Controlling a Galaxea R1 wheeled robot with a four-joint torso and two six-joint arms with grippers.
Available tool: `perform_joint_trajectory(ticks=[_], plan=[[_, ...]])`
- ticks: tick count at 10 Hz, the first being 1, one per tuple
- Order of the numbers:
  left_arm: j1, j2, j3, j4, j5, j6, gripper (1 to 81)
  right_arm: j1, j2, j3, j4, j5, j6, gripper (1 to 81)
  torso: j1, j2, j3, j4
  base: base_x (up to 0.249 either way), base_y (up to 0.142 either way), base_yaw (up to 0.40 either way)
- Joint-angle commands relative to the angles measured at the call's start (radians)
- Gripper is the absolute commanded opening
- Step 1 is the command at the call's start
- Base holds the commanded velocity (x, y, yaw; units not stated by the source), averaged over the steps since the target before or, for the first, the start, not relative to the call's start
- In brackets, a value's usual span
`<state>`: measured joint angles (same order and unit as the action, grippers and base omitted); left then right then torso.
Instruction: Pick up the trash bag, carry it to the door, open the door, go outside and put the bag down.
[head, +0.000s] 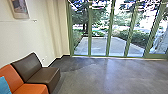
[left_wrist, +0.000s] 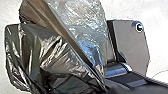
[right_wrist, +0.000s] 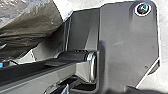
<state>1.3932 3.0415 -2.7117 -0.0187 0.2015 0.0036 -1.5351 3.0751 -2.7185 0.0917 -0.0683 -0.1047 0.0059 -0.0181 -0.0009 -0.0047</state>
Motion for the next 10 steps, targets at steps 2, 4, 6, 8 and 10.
perform_joint_trajectory(ticks=[2, 4, 6, 8, 10], plan=[[-0.064, -0.001, 0.0, 0.008, 0.059, 0.007, 1.0, 0.043, 0.003, -0.001, -0.006, -0.059, -0.003, 81.1, 0.0, 0.0, 0.0, 0.0, 0.0, 0.0, -0.341], [-0.065, 0.001, 0.001, 0.008, 0.061, 0.007, 1.0, 0.042, 0.003, -0.001, -0.006, -0.057, -0.003, 81.1, 0.0, 0.0, 0.0, 0.0, 0.0, 0.0, -0.341], [-0.064, 0.002, 0.0, 0.008, 0.061, 0.007, 1.0, 0.042, 0.001, -0.001, -0.006, -0.057, -0.003, 81.1, 0.0, 0.0, 0.0, 0.0, 0.0, 0.0, -0.341], [-0.065, 0.001, 0.0, 0.008, 0.061, 0.007, 1.0, 0.042, 0.001, -0.001, -0.004, -0.057, -0.003, 81.1, 0.0, 0.0, 0.0, 0.0, 0.0, 0.0, -0.341], [-0.062, 0.001, 0.0, 0.008, 0.061, 0.007, 1.0, 0.042, 0.003, -0.001, -0.006, -0.057, -0.003, 81.1, 0.0, 0.0, 0.0, 0.0, 0.0, 0.0, -0.341]])
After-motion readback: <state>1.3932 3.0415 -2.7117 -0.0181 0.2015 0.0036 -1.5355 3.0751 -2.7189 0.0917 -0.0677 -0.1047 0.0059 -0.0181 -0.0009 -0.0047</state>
